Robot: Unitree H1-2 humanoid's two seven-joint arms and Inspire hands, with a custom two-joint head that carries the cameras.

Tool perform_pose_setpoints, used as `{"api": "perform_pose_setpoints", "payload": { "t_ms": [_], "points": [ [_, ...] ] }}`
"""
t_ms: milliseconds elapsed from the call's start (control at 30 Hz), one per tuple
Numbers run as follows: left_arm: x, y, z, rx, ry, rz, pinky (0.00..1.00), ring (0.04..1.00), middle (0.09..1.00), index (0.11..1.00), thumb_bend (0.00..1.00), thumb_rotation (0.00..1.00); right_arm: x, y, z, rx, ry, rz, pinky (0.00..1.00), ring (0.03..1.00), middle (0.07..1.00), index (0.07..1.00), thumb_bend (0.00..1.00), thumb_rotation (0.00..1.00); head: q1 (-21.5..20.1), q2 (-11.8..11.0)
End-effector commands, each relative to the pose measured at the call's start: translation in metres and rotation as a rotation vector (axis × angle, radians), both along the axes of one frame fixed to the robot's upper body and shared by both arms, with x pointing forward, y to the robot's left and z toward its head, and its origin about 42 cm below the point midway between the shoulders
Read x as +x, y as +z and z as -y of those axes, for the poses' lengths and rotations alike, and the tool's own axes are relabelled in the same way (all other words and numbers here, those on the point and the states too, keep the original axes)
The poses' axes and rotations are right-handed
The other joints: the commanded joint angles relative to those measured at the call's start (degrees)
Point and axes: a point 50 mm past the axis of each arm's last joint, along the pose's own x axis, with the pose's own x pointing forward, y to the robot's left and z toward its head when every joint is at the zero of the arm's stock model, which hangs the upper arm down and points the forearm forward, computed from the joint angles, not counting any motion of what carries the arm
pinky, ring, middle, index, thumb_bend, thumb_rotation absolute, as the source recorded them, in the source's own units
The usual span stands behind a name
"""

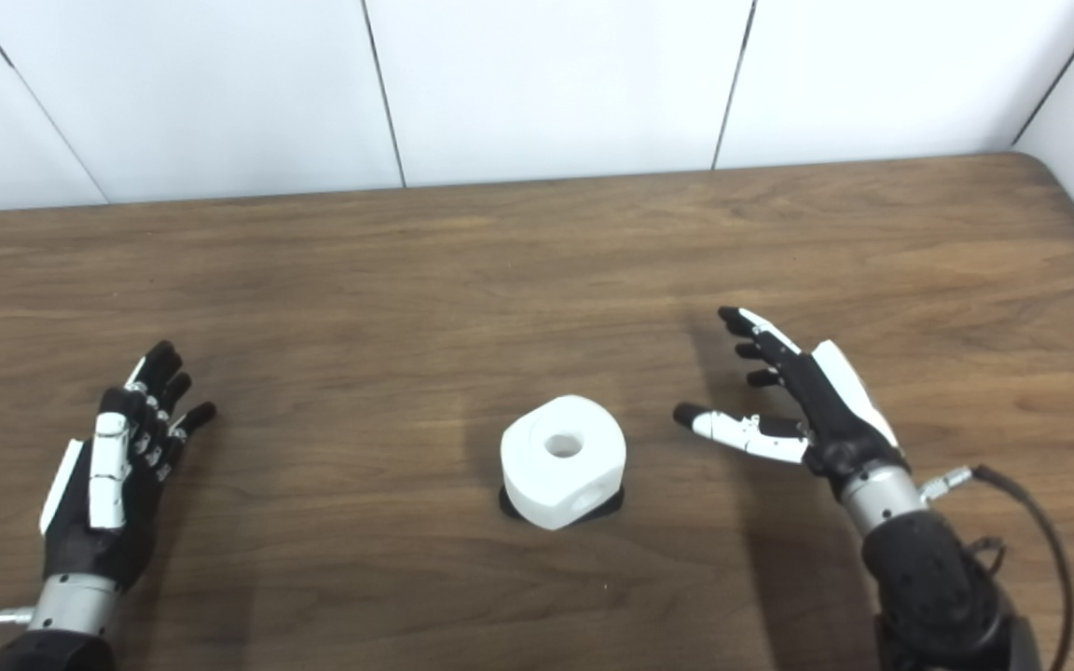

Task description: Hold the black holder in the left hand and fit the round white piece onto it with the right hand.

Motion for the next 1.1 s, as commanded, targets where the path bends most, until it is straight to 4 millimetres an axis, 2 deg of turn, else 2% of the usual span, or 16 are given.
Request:
{"api": "perform_pose_setpoints", "payload": {
  "t_ms": [0, 100, 167, 267, 400, 633, 733, 867, 933, 1067],
  "points": [
    [-0.003, 0.012, -0.004, 0.006, 0.009, 0.058, 1.0, 1.0, 1.0, 0.999, 0.59, 1.0, 0.0, 0.006, -0.003, 0.043, 0.014, 0.087, 0.85, 0.922, 0.954, 0.946, 0.54, 0.73, -0.6, -0.3],
    [-0.003, 0.008, -0.005, -0.021, 0.019, 0.063, 1.0, 1.0, 1.0, 1.0, 0.59, 1.0, -0.007, -0.003, -0.01, 0.114, -0.015, 0.088, 0.91, 0.961, 0.975, 0.965, 0.6, 0.89, -2.3, -0.5],
    [-0.001, 0.004, -0.006, -0.025, 0.035, 0.064, 1.0, 1.0, 1.0, 1.0, 0.62, 1.0, -0.011, -0.009, -0.014, 0.16, -0.03, 0.102, 0.93, 0.975, 0.986, 0.976, 0.6, 0.96, -2.9, -0.8],
    [-0.002, 0.0, -0.012, -0.035, 0.032, 0.059, 1.0, 1.0, 1.0, 1.0, 0.63, 1.0, -0.017, -0.019, -0.02, 0.262, -0.045, 0.113, 0.91, 0.977, 0.993, 0.982, 0.59, 0.99, -3.7, -1.6],
    [-0.004, -0.006, -0.021, -0.041, 0.033, 0.058, 1.0, 1.0, 1.0, 1.0, 0.63, 1.0, -0.021, -0.032, -0.026, 0.401, -0.043, 0.123, 0.99, 0.999, 1.0, 0.996, 0.54, 0.99, -6.0, -2.7],
    [-0.005, -0.003, -0.029, 0.006, 0.042, 0.054, 1.0, 1.0, 1.0, 1.0, 0.58, 1.0, -0.024, -0.047, -0.036, 0.481, -0.076, 0.147, 1.0, 1.0, 1.0, 0.987, 0.63, 0.99, -9.2, -3.5],
    [-0.005, 0.0, -0.029, 0.038, 0.07, 0.057, 1.0, 1.0, 1.0, 1.0, 0.52, 1.0, -0.024, -0.047, -0.039, 0.49, -0.09, 0.172, 1.0, 1.0, 1.0, 0.991, 0.65, 0.99, -8.6, -3.9],
    [-0.004, 0.0, -0.028, 0.03, 0.067, 0.063, 1.0, 1.0, 1.0, 1.0, 0.52, 1.0, -0.024, -0.047, -0.037, 0.492, -0.107, 0.194, 1.0, 1.0, 1.0, 0.985, 0.64, 1.0, -6.5, -4.4],
    [-0.004, -0.003, -0.026, 0.027, 0.069, 0.072, 1.0, 0.999, 1.0, 0.996, 0.53, 1.0, -0.024, -0.049, -0.033, 0.501, -0.12, 0.212, 1.0, 1.0, 0.998, 0.982, 0.63, 0.99, -4.3, -4.8],
    [-0.003, -0.009, -0.018, -0.005, 0.089, 0.06, 1.0, 0.99, 0.994, 0.975, 0.62, 1.0, -0.022, -0.055, -0.022, 0.509, -0.129, 0.23, 1.0, 1.0, 0.988, 0.971, 0.59, 0.99, 0.4, -4.7]
  ]
}}
